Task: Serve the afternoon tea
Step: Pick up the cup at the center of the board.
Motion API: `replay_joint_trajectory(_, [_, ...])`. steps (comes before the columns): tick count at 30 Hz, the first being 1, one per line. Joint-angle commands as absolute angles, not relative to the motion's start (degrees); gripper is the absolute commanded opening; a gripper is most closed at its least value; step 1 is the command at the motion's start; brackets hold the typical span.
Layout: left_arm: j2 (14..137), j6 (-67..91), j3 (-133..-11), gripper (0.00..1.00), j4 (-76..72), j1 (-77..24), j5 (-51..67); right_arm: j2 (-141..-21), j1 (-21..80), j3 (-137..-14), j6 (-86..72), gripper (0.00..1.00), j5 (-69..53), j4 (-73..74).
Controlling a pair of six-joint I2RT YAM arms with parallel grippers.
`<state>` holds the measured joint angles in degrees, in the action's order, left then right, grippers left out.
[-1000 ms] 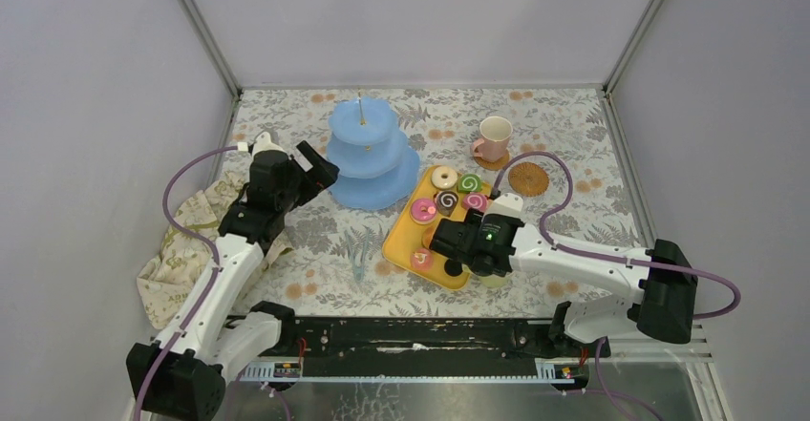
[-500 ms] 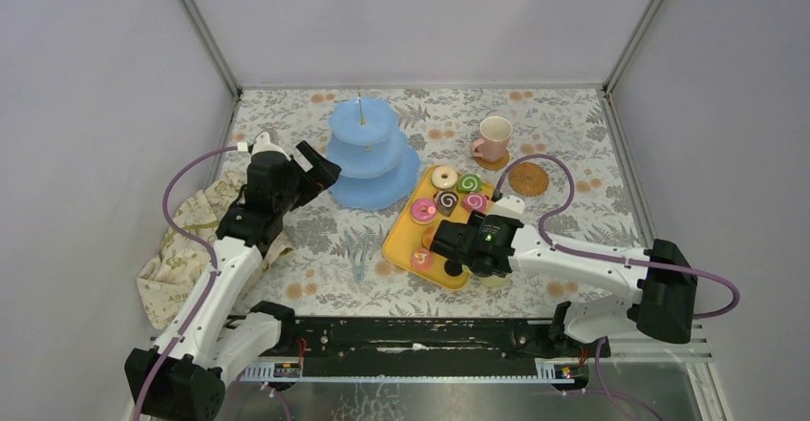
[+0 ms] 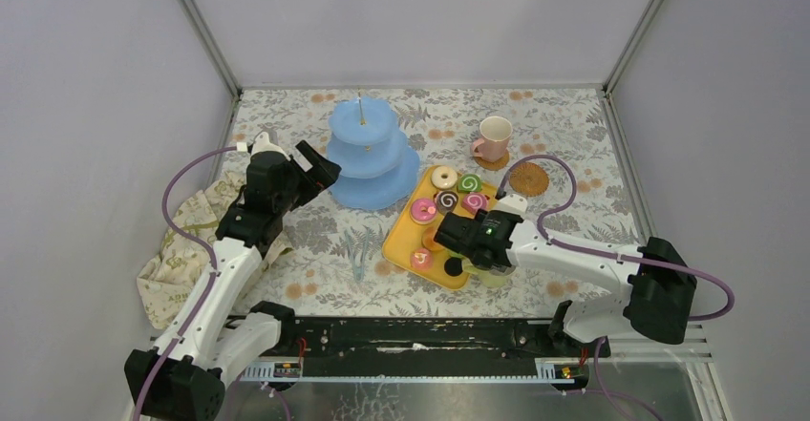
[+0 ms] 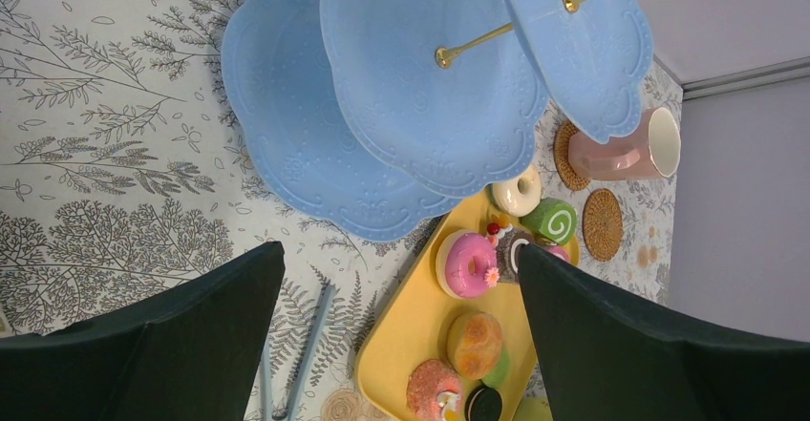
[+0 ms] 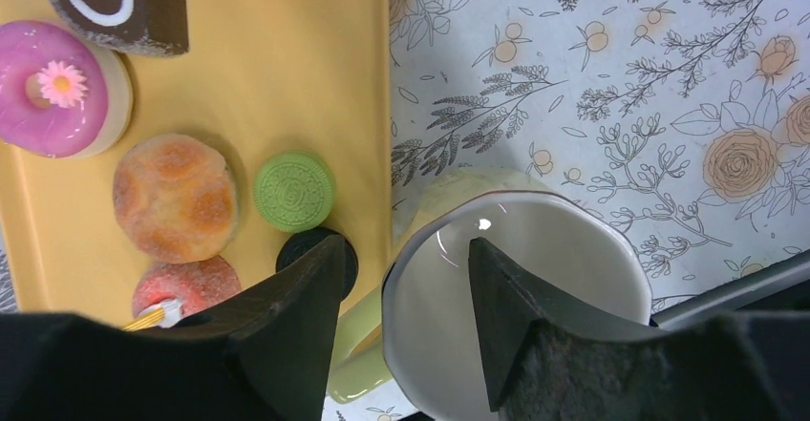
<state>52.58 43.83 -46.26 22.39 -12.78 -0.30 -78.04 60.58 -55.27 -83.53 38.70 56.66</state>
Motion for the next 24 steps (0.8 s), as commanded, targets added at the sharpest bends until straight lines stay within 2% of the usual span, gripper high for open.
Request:
replay_joint_trajectory(1, [51.78,43.53,-46.24,1.0,19.78,-13.08,0.48,-77.92,59.4,-54.42,-82.2,0.56,37.89,55.14])
replay_joint_trajectory(6, [52.02,43.42,-46.58,1.0,19.86,-13.1,0.51,-78.66,58.46,-54.16,-80.66,0.52,37.22,54.52])
replay_joint_trajectory(10, [51.79,43.42,-46.58,1.0,19.86,-13.09,0.49,-78.52,57.74,-53.52,-79.67,0.42,36.73,54.07])
replay_joint_trajectory(15, [51.33,43.68,-46.27,1.0,19.79,-13.09,0.62,-77.63,57.61,-51.6,-79.69,0.26,35.5,53.8])
replay_joint_trajectory(18, [51.01,43.47,-46.53,1.0,19.96,-13.13,0.72,-76.37,57.58,-50.06,-80.08,0.13,34.8,53.77])
replay_joint_trajectory(20, [50.62,43.27,-46.75,1.0,20.39,-13.05,0.24,-75.22,57.68,-49.75,-80.12,0.01,34.72,54.61])
replay_joint_trajectory(24, [49.67,43.41,-46.53,1.0,20.65,-13.02,-0.04,-73.37,58.56,-49.98,-80.27,0.0,36.09,57.34])
